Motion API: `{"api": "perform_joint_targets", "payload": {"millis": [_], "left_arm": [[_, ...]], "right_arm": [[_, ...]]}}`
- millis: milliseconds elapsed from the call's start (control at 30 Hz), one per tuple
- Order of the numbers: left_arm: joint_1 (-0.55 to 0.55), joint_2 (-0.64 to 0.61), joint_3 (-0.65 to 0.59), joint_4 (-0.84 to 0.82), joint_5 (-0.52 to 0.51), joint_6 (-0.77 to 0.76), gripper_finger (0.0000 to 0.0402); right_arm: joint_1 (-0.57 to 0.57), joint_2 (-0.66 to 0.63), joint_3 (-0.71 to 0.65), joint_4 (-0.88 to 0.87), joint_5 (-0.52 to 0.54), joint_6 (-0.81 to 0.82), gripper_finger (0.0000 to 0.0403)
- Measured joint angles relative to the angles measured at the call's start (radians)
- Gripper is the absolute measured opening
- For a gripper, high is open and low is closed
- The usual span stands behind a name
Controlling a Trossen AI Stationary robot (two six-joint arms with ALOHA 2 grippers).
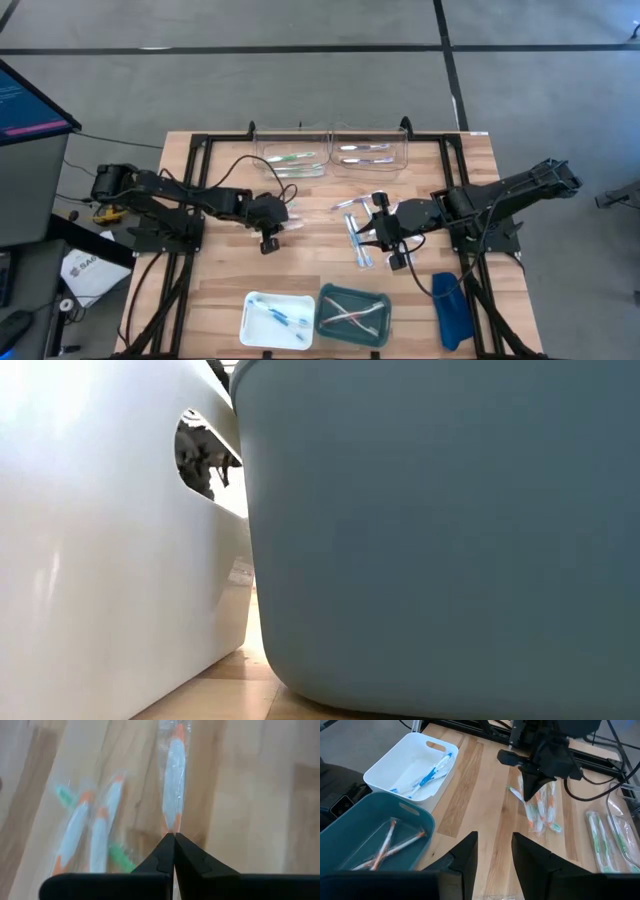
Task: Pick & Place Toothbrushes
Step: Put the orange toothbrush into the green bin
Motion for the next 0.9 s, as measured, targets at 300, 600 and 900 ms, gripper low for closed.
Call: {"api": "perform_joint_targets", "payload": {"millis": [300, 600, 900], "left_arm": [[-0.086, 0.0, 0.074, 0.021, -0.018, 0.067, 0.0], [-0.153, 0.0, 0.08, 0.223, 0.027, 0.157, 0.0], [-0.2, 0.0, 0.08, 0.471, 0.112, 0.217, 0.0]], "right_arm": [[0.0, 0.0, 0.0, -0.013, 0.0, 0.016, 0.0113], [0.0, 0.0, 0.0, -0.016, 0.0, 0.024, 0.0113], [0.0, 0.0, 0.0, -0.024, 0.0, 0.024, 0.0113]]}}
